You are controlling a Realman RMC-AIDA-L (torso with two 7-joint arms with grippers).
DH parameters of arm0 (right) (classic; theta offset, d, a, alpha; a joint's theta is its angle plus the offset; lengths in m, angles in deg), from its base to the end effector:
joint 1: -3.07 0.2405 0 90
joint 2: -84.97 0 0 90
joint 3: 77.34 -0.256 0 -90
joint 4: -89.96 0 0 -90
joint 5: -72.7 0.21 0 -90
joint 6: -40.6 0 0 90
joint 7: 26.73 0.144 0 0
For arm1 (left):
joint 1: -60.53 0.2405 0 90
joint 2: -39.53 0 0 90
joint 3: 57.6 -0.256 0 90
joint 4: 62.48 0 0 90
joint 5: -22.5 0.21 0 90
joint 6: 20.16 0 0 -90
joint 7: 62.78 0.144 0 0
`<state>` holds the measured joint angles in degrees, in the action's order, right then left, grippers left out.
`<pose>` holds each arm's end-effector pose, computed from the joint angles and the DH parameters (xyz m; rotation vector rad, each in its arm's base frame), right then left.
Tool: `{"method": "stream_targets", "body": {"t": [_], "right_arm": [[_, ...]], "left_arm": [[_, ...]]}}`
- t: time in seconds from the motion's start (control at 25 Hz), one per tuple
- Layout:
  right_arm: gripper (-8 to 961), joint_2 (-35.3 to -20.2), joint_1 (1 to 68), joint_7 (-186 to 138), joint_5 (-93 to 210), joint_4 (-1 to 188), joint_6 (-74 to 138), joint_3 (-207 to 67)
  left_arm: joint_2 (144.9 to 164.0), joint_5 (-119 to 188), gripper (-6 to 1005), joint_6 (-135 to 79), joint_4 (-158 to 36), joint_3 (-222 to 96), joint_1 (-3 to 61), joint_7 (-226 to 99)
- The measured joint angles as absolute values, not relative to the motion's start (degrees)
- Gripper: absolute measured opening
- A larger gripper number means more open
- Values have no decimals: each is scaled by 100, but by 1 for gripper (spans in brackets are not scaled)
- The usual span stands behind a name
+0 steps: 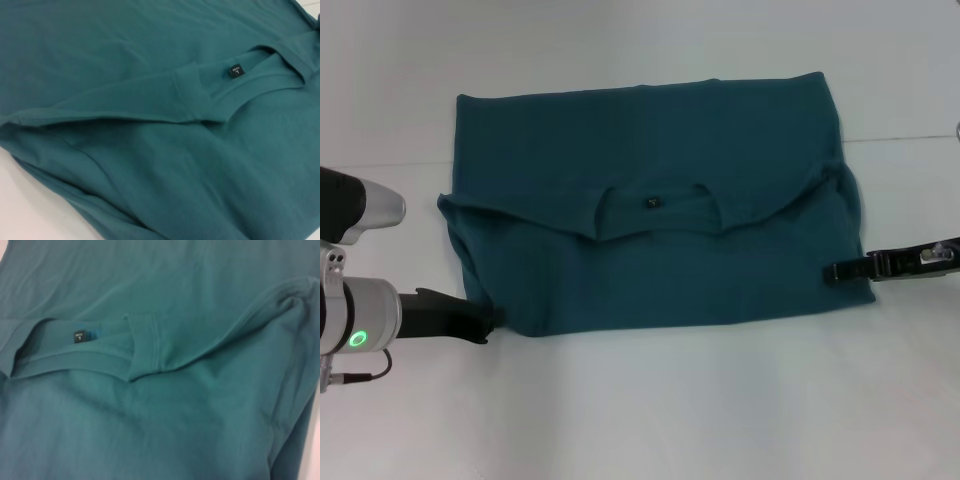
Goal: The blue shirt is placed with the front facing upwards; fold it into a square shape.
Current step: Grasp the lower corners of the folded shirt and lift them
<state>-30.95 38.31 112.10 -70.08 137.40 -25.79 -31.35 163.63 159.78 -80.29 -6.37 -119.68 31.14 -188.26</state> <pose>0.3044 0.3939 0.0428 -2.0916 1.4815 0.0900 -0.2595 0.3770 -0.0249 -2.3834 -1.0556 -0.0389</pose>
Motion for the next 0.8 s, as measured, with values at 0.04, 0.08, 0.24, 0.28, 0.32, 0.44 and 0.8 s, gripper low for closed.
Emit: {"method": "stream_targets", "body": {"t": [0.04,0.08,0.24,0.28,0.32,0.44,0.8], "right_arm": [[818,-3095,3832,11210,-7013,13720,-2547,-3130],[813,-3095,3835,11209,-7018,13682,-2513,-3123],[792,-3120,3908,11186,-7020,13527,-2448,-3095],[787,-3135,3924,11191,-7035,13513,-2445,-3083],[782,-3156,3942,11199,-7080,13506,-2441,-3076],[767,-3217,4012,11264,-7385,13483,-2426,-3068],[616,-3233,4007,11146,-7676,13638,-2702,-3077]], "left_arm": [[16363,15978,14,-8045,-637,-11966,3112,-18826],[16363,15978,14,-8053,-637,-11960,3109,-18825],[16363,15978,14,-8072,-631,-11946,3100,-18826],[16363,15978,14,-8074,-616,-11945,3100,-18827],[16363,15979,14,-8076,-601,-11945,3100,-18829],[16363,15978,14,-8085,-576,-11944,3104,-18835],[16353,15979,14,-8273,-476,-11927,3097,-18812]]}}
